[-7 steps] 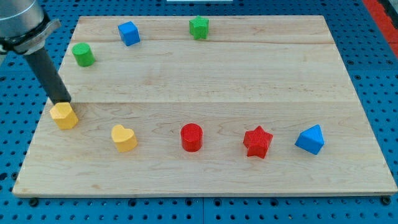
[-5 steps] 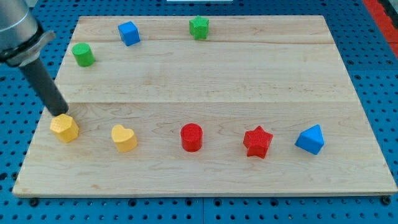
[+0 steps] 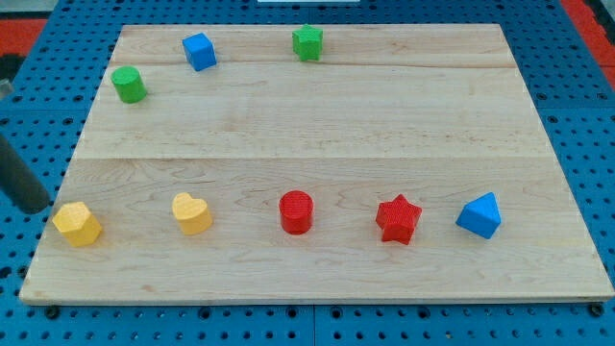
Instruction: Move the yellow hexagon and green circle diagonal to each other
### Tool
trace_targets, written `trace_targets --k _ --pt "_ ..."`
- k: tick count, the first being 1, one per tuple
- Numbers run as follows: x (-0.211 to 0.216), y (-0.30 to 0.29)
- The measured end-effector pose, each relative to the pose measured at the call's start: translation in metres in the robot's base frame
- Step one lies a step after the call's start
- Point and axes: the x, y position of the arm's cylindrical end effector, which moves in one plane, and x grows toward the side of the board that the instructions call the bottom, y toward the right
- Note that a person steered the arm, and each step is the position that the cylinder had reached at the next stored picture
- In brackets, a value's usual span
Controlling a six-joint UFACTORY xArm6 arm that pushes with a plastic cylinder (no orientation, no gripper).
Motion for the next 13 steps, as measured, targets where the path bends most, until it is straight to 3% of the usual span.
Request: trace_targets --k 1,3,5,8,9,10,11,12,13 --pt "0.053 0.011" --pt "0.033 0.045" --pt "0.042 0.0" --pt "-0.149 -0.001" --pt "-0.208 0.028" --pt "-0.216 0.073" --pt "-0.225 0.066" --pt "-0.226 0.132" --pt "-0.184 0.143"
